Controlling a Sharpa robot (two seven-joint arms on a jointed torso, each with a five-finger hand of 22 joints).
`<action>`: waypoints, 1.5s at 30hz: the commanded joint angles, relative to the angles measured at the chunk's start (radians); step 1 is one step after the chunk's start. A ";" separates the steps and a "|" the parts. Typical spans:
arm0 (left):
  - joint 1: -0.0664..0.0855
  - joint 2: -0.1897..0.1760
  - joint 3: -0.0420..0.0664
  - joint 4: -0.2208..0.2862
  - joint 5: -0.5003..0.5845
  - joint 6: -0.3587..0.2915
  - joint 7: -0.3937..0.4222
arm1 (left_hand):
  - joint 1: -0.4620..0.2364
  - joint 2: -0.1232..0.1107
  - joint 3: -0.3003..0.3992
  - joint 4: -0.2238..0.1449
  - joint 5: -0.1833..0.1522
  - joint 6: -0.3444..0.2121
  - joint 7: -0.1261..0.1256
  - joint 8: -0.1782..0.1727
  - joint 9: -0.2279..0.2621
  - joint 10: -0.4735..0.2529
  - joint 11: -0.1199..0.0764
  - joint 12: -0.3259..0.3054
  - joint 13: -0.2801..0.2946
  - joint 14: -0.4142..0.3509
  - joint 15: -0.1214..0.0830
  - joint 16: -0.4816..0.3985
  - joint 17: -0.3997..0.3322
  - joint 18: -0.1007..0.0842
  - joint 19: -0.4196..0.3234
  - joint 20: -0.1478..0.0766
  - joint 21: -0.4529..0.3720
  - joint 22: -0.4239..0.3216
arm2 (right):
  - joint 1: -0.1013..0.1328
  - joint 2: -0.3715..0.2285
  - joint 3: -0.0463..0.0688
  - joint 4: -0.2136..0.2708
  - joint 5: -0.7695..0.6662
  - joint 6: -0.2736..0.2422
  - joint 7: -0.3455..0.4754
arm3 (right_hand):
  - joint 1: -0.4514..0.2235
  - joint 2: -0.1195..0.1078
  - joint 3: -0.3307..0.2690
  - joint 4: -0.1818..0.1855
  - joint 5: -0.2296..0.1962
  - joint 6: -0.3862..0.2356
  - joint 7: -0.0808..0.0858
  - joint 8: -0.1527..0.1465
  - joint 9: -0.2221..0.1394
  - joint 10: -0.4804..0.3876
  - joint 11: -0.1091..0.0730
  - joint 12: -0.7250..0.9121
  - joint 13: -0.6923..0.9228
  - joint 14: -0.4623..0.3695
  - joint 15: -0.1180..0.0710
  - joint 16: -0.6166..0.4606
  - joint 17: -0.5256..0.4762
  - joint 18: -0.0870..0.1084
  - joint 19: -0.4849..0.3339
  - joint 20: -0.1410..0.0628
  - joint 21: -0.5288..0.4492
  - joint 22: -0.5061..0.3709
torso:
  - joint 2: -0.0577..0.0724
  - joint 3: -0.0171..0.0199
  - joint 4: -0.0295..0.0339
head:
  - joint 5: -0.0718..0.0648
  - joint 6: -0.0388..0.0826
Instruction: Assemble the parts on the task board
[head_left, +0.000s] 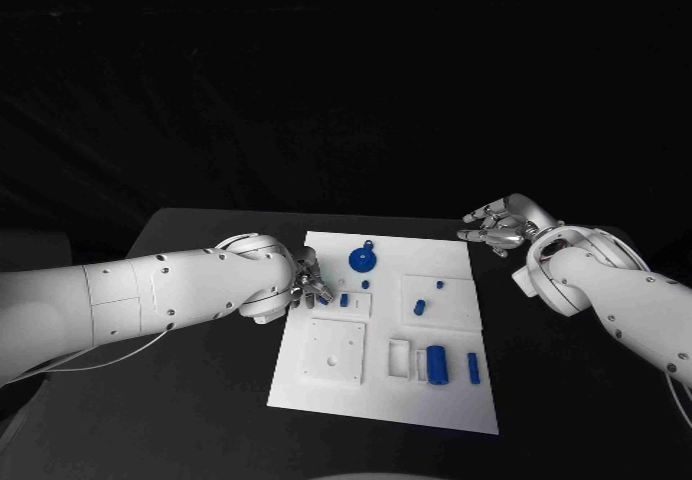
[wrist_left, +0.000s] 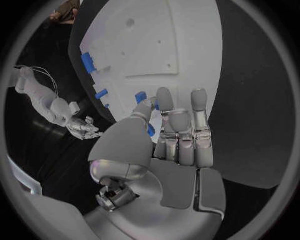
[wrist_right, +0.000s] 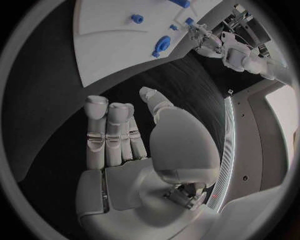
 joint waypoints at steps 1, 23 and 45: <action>-0.014 0.010 -0.007 0.009 0.010 0.029 0.008 | 0.005 -0.003 0.027 -0.022 0.002 0.052 -0.048 -0.002 -0.002 0.044 -0.004 0.005 0.001 0.005 -0.006 -0.005 0.001 -0.010 0.007 0.002 -0.001 0.017 | -0.001 0.000 0.000 0.000 -0.003 0.013 0.005 | -0.012 0.002 0.006 0.001 0.004 -0.001 0.002 -0.004 -0.002 0.000 -0.002 0.002 -0.001 0.000 -0.003 -0.002 0.001 0.015 0.044 0.000 -0.003 0.070 | 0.000 0.0002 0.0001 | 0.000 0.001; -0.014 0.014 -0.007 0.006 0.004 0.018 0.012 | 0.002 -0.052 0.012 0.053 0.019 0.063 -0.057 0.003 -0.014 0.045 -0.007 0.013 -0.004 0.010 -0.009 -0.009 0.002 -0.015 0.014 -0.001 -0.009 0.017 | -0.002 0.000 0.000 0.001 -0.002 0.013 0.006 | -0.014 0.001 0.007 0.000 0.006 -0.001 0.002 -0.004 -0.002 0.000 -0.002 0.002 -0.001 0.000 -0.003 -0.003 0.001 0.015 0.044 0.000 -0.003 0.069 | 0.000 0.0001 0.0001 | -0.003 0.001; -0.014 0.009 -0.007 0.002 -0.063 0.030 -0.002 | 0.021 -0.036 0.053 0.011 0.034 0.059 -0.050 0.011 -0.005 0.045 -0.005 0.018 -0.009 0.009 -0.006 -0.005 0.008 -0.009 0.011 0.002 -0.003 0.019 | -0.002 -0.003 0.000 0.000 -0.001 0.014 0.007 | -0.015 0.002 0.005 0.001 0.007 -0.001 0.002 -0.004 -0.002 0.001 -0.002 0.002 -0.002 0.000 -0.003 -0.004 0.000 0.015 0.045 0.000 -0.005 0.069 | -0.001 -0.0011 0.0016 | -0.004 -0.001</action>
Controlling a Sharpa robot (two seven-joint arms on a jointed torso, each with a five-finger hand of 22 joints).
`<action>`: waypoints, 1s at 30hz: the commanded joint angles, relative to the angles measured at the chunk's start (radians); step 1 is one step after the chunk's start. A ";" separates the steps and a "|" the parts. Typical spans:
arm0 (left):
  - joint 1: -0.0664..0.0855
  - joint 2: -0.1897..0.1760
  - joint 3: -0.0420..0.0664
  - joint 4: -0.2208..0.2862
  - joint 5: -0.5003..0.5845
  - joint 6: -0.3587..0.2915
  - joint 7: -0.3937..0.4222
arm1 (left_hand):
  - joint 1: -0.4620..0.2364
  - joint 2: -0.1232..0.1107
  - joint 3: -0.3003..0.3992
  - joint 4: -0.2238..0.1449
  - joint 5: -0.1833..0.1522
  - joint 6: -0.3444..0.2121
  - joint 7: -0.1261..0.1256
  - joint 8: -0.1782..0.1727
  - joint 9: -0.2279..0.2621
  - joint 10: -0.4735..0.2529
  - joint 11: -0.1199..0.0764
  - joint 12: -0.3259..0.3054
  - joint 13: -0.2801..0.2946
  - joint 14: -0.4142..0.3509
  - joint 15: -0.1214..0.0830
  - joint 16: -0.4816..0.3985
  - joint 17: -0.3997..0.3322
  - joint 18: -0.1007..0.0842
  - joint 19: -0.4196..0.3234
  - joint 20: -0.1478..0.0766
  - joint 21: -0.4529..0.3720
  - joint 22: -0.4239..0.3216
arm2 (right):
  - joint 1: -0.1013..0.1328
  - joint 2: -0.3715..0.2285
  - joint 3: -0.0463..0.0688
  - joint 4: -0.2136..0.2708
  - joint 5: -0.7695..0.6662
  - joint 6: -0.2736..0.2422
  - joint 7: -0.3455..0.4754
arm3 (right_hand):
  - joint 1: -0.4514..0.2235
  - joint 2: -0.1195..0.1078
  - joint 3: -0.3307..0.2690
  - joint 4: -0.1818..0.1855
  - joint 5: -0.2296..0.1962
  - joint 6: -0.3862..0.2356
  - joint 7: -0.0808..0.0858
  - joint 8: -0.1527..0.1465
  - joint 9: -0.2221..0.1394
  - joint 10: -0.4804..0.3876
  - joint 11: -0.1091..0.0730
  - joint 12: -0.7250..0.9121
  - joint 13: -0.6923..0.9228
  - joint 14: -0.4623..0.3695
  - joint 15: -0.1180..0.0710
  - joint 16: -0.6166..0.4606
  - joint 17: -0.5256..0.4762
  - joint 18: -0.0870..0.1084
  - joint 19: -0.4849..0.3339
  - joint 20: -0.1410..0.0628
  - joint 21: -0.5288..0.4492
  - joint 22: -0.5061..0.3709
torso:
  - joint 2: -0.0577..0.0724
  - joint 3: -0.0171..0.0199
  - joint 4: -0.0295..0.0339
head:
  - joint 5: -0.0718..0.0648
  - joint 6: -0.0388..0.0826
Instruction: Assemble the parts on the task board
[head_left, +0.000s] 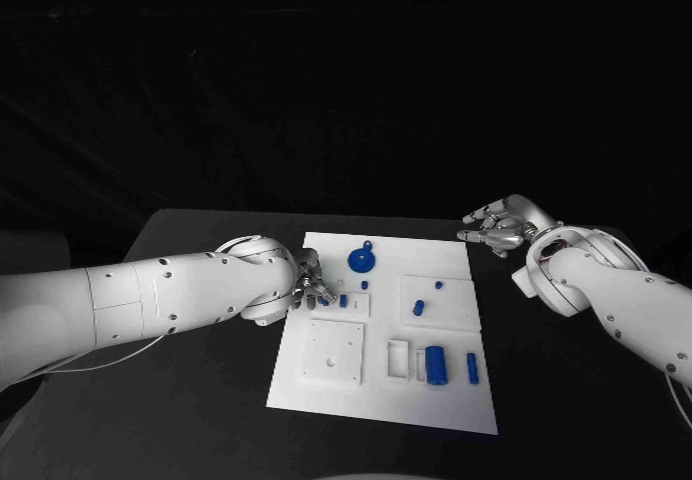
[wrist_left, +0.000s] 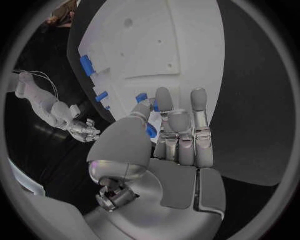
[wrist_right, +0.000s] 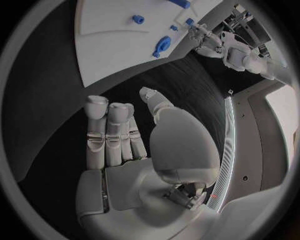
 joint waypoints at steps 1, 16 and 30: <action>-0.009 0.000 -0.006 0.002 -0.029 0.034 -0.006 | 0.008 0.014 0.024 -0.029 0.002 0.048 -0.046 0.005 -0.001 0.044 -0.006 0.006 -0.001 0.001 -0.002 -0.001 0.002 -0.009 0.004 0.002 0.001 0.019 | -0.001 0.000 0.000 0.000 -0.001 0.013 0.006 | -0.012 -0.002 0.005 0.001 0.007 -0.001 0.002 -0.004 -0.002 0.001 -0.002 0.002 -0.002 0.000 -0.003 -0.004 0.000 0.015 0.045 0.000 -0.005 0.069 | 0.000 -0.0005 0.0009 | -0.001 -0.002; -0.009 -0.007 -0.006 0.005 -0.042 0.042 -0.011 | 0.000 0.021 0.027 -0.044 0.007 0.047 -0.046 0.010 0.005 0.044 -0.006 0.010 -0.002 0.002 -0.002 0.001 0.005 -0.007 0.002 0.003 0.006 0.018 | -0.001 -0.001 0.000 -0.001 -0.001 0.013 0.006 | -0.011 -0.002 0.005 0.002 0.007 -0.001 0.001 -0.004 -0.002 0.002 -0.002 0.002 -0.002 0.000 -0.003 -0.006 -0.002 0.016 0.045 0.000 -0.011 0.067 | 0.000 0.0001 0.0001 | 0.000 -0.004; -0.009 -0.010 -0.006 0.001 -0.053 0.045 -0.015 | -0.002 0.024 0.029 -0.049 0.009 0.046 -0.046 0.012 0.008 0.044 -0.007 0.013 -0.003 0.003 -0.002 0.001 0.006 -0.006 0.003 0.003 0.008 0.018 | -0.001 -0.001 0.000 -0.001 -0.001 0.013 0.005 | -0.012 -0.001 0.005 0.003 0.009 -0.001 0.002 -0.004 -0.002 0.002 -0.002 0.001 -0.002 0.000 -0.003 -0.007 -0.002 0.016 0.045 0.000 -0.013 0.067 | 0.000 0.0006 0.0002 | -0.001 -0.008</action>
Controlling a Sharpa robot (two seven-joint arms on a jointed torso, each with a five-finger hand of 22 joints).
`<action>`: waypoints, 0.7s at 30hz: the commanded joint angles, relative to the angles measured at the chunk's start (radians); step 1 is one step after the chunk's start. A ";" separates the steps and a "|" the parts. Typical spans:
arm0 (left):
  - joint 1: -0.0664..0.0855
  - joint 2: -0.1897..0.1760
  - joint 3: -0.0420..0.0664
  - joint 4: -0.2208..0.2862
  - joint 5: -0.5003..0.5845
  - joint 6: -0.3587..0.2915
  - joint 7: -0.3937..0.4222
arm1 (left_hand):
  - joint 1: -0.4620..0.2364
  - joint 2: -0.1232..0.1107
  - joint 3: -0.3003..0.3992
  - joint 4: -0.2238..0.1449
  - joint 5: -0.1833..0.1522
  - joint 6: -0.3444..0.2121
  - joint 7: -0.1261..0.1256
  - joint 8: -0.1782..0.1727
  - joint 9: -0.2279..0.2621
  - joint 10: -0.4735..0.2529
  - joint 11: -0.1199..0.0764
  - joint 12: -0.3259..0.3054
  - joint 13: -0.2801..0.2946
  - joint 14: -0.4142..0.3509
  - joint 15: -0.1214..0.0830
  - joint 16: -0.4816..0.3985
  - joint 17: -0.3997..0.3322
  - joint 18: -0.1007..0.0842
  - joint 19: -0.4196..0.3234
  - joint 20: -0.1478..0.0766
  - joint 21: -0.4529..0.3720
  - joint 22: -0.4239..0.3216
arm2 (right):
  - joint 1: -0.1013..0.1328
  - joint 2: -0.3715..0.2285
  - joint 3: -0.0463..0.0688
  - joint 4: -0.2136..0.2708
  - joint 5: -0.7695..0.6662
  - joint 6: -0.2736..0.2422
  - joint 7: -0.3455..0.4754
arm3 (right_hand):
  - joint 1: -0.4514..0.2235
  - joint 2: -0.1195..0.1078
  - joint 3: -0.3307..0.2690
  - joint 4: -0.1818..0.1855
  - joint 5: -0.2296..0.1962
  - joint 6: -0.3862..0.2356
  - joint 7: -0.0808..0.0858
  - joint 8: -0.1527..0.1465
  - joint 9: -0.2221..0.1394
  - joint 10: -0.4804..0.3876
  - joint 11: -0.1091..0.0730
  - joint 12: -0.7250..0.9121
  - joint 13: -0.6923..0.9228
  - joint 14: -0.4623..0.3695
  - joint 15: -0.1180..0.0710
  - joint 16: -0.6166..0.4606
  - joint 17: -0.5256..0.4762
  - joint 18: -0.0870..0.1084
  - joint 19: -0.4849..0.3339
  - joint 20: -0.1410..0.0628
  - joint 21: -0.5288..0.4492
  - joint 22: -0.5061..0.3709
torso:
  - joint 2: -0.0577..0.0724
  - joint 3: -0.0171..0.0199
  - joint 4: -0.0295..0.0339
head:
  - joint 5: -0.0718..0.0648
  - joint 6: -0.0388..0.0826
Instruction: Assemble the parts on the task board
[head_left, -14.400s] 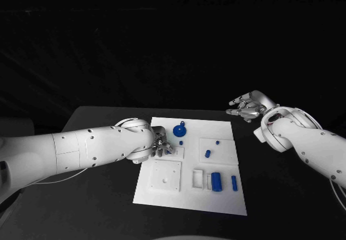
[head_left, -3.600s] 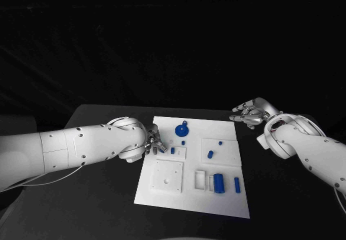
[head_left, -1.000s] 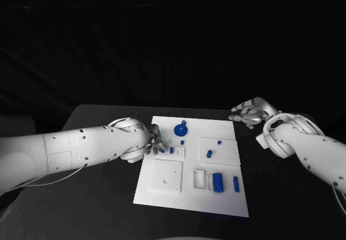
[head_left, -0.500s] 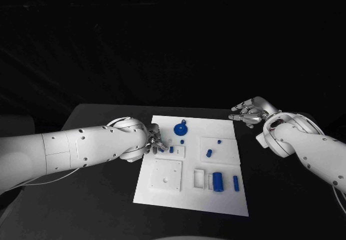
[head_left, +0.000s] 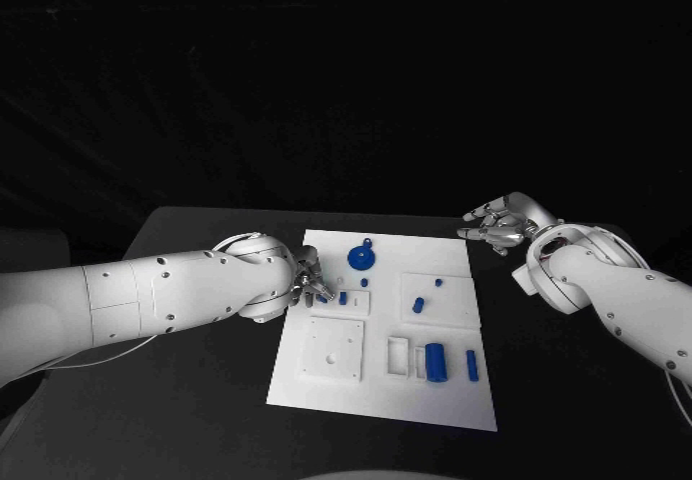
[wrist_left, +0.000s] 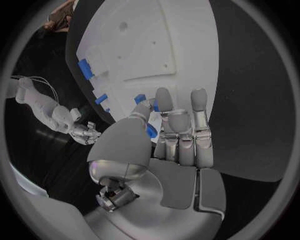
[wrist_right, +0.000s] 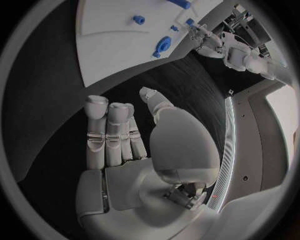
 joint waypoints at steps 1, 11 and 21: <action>-0.009 -0.002 -0.007 -0.006 -0.015 0.035 -0.020 | 0.006 0.016 0.036 -0.042 0.006 0.046 -0.046 0.003 0.001 0.044 -0.007 0.005 -0.001 0.004 -0.003 0.001 0.002 -0.006 0.003 0.003 0.004 0.018 | -0.001 0.000 0.000 0.000 -0.001 0.012 0.005 | -0.012 -0.001 0.005 0.003 0.006 -0.001 0.002 -0.004 -0.002 0.002 -0.002 0.001 -0.001 0.000 -0.003 -0.007 -0.001 0.016 0.045 0.000 -0.005 0.067 | 0.000 0.0003 0.0002 | -0.001 -0.001; -0.009 -0.004 -0.007 -0.007 -0.019 0.043 -0.021 | 0.004 0.018 0.039 -0.052 0.005 0.046 -0.046 0.004 0.002 0.044 -0.007 0.006 -0.003 0.005 -0.003 0.000 0.003 -0.006 0.003 0.002 0.006 0.018 | -0.001 -0.001 0.000 -0.001 -0.001 0.013 0.005 | -0.012 -0.001 0.005 0.003 0.006 -0.001 0.002 -0.004 -0.002 0.002 -0.002 0.001 -0.001 0.000 -0.003 -0.007 -0.001 0.016 0.045 0.000 -0.005 0.067 | 0.000 -0.0002 0.0000 | -0.001 -0.003; -0.009 -0.002 -0.007 -0.007 -0.024 0.041 -0.021 | 0.001 0.018 0.037 -0.054 0.004 0.046 -0.046 0.003 0.001 0.044 -0.007 0.007 -0.003 0.005 -0.003 -0.001 0.004 -0.005 0.003 0.003 0.006 0.018 | -0.001 0.000 0.000 -0.001 -0.001 0.013 0.006 | -0.012 -0.001 0.005 0.003 0.006 -0.001 0.002 -0.004 -0.002 0.002 -0.002 0.001 -0.001 0.000 -0.003 -0.007 -0.001 0.016 0.045 0.000 -0.005 0.067 | 0.001 -0.0004 -0.0003 | 0.000 -0.004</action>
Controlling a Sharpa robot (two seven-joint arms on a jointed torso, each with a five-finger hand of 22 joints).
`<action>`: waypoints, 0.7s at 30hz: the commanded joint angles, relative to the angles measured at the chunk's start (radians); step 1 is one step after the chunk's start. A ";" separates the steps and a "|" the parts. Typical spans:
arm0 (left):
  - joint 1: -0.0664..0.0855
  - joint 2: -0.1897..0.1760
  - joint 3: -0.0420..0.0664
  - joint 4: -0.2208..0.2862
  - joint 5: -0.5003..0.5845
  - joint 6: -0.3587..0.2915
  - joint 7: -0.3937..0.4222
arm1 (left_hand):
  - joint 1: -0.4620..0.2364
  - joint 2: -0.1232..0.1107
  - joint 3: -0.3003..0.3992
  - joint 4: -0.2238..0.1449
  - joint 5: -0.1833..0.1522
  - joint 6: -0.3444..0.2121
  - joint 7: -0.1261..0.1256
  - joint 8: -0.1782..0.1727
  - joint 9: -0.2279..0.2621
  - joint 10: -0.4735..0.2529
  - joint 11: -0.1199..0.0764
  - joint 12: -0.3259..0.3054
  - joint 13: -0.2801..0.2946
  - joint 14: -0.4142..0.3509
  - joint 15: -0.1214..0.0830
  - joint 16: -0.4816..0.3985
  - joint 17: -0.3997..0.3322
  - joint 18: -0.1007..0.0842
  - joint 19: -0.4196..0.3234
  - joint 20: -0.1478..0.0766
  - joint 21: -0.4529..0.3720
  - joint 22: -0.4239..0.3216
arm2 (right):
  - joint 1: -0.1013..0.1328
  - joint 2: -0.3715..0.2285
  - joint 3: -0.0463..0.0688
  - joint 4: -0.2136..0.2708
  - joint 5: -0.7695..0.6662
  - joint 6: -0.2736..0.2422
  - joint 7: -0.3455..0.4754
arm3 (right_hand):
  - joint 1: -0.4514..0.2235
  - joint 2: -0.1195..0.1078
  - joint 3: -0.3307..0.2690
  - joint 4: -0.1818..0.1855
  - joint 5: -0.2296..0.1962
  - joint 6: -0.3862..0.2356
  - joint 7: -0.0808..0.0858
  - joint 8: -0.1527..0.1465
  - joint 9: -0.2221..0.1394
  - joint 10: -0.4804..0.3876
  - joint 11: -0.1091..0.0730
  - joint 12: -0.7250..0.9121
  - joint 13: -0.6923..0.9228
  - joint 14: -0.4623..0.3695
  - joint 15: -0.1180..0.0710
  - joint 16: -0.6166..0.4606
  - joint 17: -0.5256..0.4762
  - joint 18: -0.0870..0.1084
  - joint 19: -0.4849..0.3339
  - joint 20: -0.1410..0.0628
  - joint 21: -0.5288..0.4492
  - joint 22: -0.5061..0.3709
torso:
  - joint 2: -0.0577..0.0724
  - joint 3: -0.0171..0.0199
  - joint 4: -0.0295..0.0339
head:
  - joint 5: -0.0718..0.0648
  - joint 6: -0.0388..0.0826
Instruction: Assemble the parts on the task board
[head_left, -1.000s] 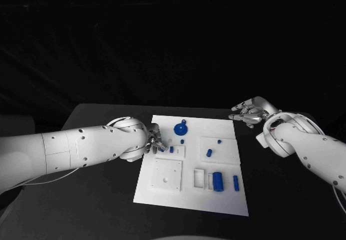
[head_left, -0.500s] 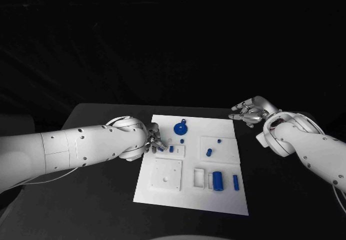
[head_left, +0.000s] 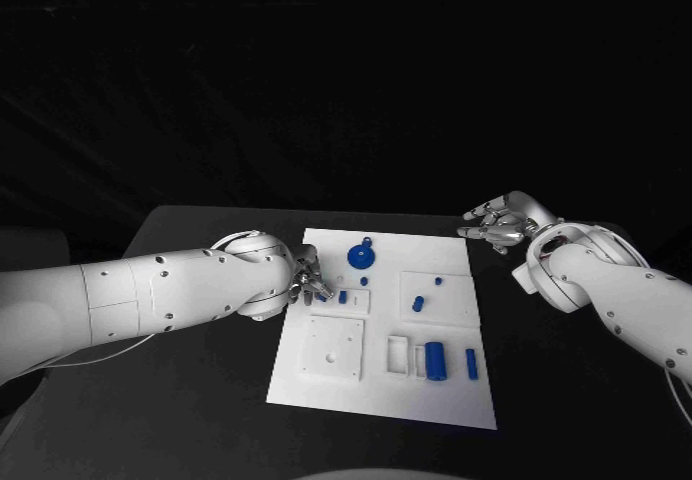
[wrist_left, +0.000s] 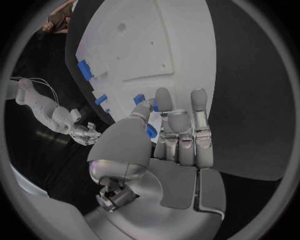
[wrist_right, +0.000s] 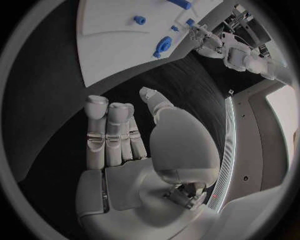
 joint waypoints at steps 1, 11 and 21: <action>-0.009 0.000 -0.008 -0.006 -0.013 0.033 -0.024 | 0.004 0.015 0.043 -0.047 0.000 0.044 -0.043 0.003 -0.002 0.044 -0.007 0.007 -0.001 0.005 -0.003 -0.001 0.001 -0.005 0.003 0.003 0.007 0.017 | -0.001 0.000 0.000 0.000 -0.002 0.013 0.006 | -0.012 -0.001 0.005 0.003 0.006 -0.001 0.002 -0.004 -0.002 0.002 -0.002 0.001 -0.001 0.000 -0.003 -0.007 -0.002 0.016 0.045 0.000 -0.005 0.067 | 0.001 0.0000 -0.0005 | 0.001 0.000; -0.013 0.004 -0.008 -0.003 -0.002 0.030 -0.021 | -0.007 0.009 0.033 -0.037 -0.003 0.052 -0.047 0.000 -0.009 0.045 -0.008 0.014 -0.001 0.009 -0.004 -0.002 0.003 -0.006 0.006 0.002 0.007 0.016 | -0.001 0.001 0.000 0.000 -0.001 0.013 0.006 | -0.014 -0.001 0.005 0.006 0.007 -0.001 0.001 -0.004 -0.002 0.002 -0.002 0.001 -0.002 0.000 -0.004 -0.009 -0.003 0.016 0.046 -0.001 -0.009 0.066 | 0.000 0.0012 0.0002 | 0.001 0.000; -0.014 0.003 -0.008 0.001 -0.006 0.034 -0.021 | 0.000 0.004 0.023 -0.024 -0.008 0.066 -0.050 -0.001 -0.017 0.045 -0.010 0.029 -0.018 0.016 -0.005 -0.002 0.010 -0.005 0.012 0.002 0.006 0.017 | -0.002 0.000 0.000 0.000 -0.001 0.012 0.007 | -0.014 -0.001 0.005 0.006 0.007 -0.001 0.001 -0.004 -0.002 0.002 -0.002 0.001 -0.002 0.000 -0.004 -0.009 -0.003 0.016 0.046 -0.001 -0.009 0.066 | 0.000 0.0008 -0.0004 | 0.001 -0.001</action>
